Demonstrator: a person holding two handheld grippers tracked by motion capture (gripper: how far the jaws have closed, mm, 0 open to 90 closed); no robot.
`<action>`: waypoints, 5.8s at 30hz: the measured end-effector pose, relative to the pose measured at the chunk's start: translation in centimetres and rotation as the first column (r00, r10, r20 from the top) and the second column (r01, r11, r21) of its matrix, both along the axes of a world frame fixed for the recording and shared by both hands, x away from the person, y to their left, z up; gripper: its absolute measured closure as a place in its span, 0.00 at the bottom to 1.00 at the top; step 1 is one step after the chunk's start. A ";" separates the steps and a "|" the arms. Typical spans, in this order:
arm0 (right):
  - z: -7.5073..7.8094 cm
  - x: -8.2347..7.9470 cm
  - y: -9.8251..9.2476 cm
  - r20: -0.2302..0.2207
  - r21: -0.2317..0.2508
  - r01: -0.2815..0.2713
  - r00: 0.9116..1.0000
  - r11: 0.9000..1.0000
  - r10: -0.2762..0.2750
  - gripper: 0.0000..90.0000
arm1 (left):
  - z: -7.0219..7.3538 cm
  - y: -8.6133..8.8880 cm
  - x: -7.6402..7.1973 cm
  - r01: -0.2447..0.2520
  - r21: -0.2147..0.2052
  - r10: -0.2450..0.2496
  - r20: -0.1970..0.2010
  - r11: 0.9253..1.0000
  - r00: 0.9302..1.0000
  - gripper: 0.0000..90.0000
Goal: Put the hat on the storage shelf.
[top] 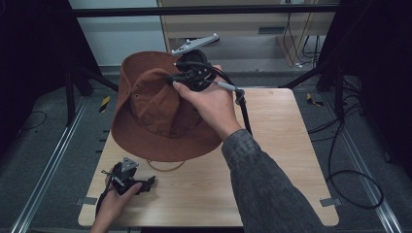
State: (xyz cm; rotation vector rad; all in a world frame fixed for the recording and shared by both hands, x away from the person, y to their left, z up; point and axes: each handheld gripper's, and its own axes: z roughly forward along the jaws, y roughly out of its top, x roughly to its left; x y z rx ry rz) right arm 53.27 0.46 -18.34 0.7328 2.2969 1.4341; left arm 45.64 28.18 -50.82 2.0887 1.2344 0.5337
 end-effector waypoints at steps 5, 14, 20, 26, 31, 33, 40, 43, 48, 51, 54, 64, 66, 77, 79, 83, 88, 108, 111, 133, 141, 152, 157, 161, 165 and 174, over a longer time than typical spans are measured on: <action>-0.2 0.1 0.8 -0.009 -0.001 -0.011 1.000 1.000 0.011 0.99 | 0.0 0.0 0.0 0.001 0.000 -0.001 0.000 1.000 1.000 0.00; -0.5 0.1 2.2 -0.016 -0.015 -0.023 1.000 1.000 0.022 0.99 | 0.0 0.0 0.0 -0.001 0.000 0.001 0.000 1.000 1.000 0.00; -0.8 0.2 2.9 -0.017 -0.024 -0.027 1.000 0.999 0.027 0.99 | 0.0 0.0 0.0 0.001 0.000 -0.001 0.000 1.000 1.000 0.00; -1.0 0.5 3.3 -0.023 -0.022 -0.030 0.999 0.999 0.029 0.99 | 0.0 0.0 0.0 -0.002 0.000 0.002 0.001 1.000 1.000 0.00; -1.2 0.6 3.6 -0.029 -0.025 -0.032 0.999 0.999 0.031 0.99 | 0.0 0.0 0.0 -0.003 -0.002 0.003 0.001 1.000 1.000 0.00; -1.2 0.6 3.8 -0.029 -0.025 -0.036 0.999 0.999 0.035 0.99 | 0.0 0.0 0.0 -0.001 0.000 0.001 0.001 1.000 1.000 0.00; -1.3 0.6 4.1 -0.032 -0.021 -0.040 0.999 0.999 0.040 0.99 | 0.0 0.0 0.0 0.000 -0.001 0.000 0.000 1.000 1.000 0.00; -1.4 0.7 4.3 -0.034 -0.018 -0.041 0.999 0.999 0.040 0.99 | 0.0 0.0 0.0 0.001 0.000 -0.001 0.001 1.000 1.000 0.00; -1.8 0.7 4.7 -0.036 -0.020 -0.046 0.998 0.999 0.045 0.99 | 0.0 -0.1 0.0 -0.004 -0.003 0.004 0.004 1.000 1.000 0.00; -2.0 0.7 5.0 -0.040 -0.024 -0.050 0.998 0.998 0.049 0.98 | -0.1 -0.1 0.0 -0.007 -0.009 0.007 0.005 1.000 1.000 0.00; -2.2 0.9 5.1 -0.045 -0.023 -0.049 0.998 0.999 0.048 0.98 | 0.0 0.0 0.0 0.003 0.006 -0.003 -0.001 1.000 1.000 0.00; -3.1 1.2 5.2 -0.064 -0.026 -0.047 0.997 0.999 0.046 0.98 | 0.0 0.0 0.0 0.004 0.005 -0.004 -0.001 1.000 1.000 0.00; -3.3 1.3 5.2 -0.068 -0.026 -0.044 0.997 0.999 0.043 0.98 | 0.0 0.0 0.0 0.005 0.004 -0.005 -0.003 1.000 1.000 0.00; -3.8 1.6 5.4 -0.083 -0.034 -0.042 0.996 0.999 0.039 0.98 | -0.1 -0.1 0.0 -0.008 -0.010 0.008 0.008 1.000 1.000 0.00; -4.0 1.7 5.4 -0.087 -0.035 -0.040 0.996 0.999 0.037 0.98 | -0.1 -0.1 0.0 -0.008 -0.006 0.008 0.005 1.000 1.000 0.00; -4.2 1.8 5.6 -0.093 -0.038 -0.041 0.995 0.998 0.037 0.98 | 0.0 0.0 0.0 0.003 0.008 -0.003 -0.002 1.000 1.000 0.00; -4.7 1.8 5.8 -0.099 -0.047 -0.043 0.994 0.998 0.039 0.98 | 0.0 0.0 0.0 0.004 0.006 -0.004 -0.001 1.000 1.000 0.00; -5.1 2.3 6.1 -0.110 -0.052 -0.037 0.993 0.998 0.031 0.97 | 0.0 -0.1 0.0 -0.002 0.001 0.002 0.001 1.000 1.000 0.00; -5.3 2.4 6.2 -0.112 -0.059 -0.037 0.993 0.998 0.030 0.97 | 0.0 -0.1 0.0 -0.005 0.001 0.005 0.002 1.000 1.000 0.00; -5.6 2.8 6.1 -0.113 -0.059 -0.033 0.993 0.998 0.026 0.85 | -0.1 -0.1 0.1 -0.003 -0.004 0.003 0.005 1.000 1.000 0.00; -5.5 2.7 5.9 -0.117 -0.055 -0.037 0.993 0.998 0.030 0.76 | 0.0 -0.1 0.1 0.000 0.000 0.000 0.002 1.000 1.000 0.00; -5.5 2.5 6.0 -0.116 -0.056 -0.032 0.993 0.998 0.025 0.66 | 0.0 -0.1 0.1 -0.001 -0.001 0.001 0.003 1.000 1.000 0.00; -5.4 2.4 5.9 -0.114 -0.051 -0.029 0.993 0.998 0.023 0.59 | 0.0 -0.1 0.1 0.000 -0.001 0.000 0.003 1.000 1.000 0.00; -5.1 2.2 5.7 -0.111 -0.044 -0.031 0.993 0.999 0.026 0.49 | 0.0 -0.1 0.1 0.000 -0.001 0.000 0.003 1.000 1.000 0.00; -4.9 1.8 5.5 -0.103 -0.052 -0.032 0.994 0.998 0.026 0.42 | 0.0 -0.1 0.1 -0.001 -0.001 0.001 0.003 1.000 1.000 0.00; -4.2 0.8 4.2 -0.082 -0.067 -0.023 0.996 0.997 0.018 0.27 | 0.0 -0.1 0.1 0.003 0.003 -0.003 0.000 1.000 1.000 0.00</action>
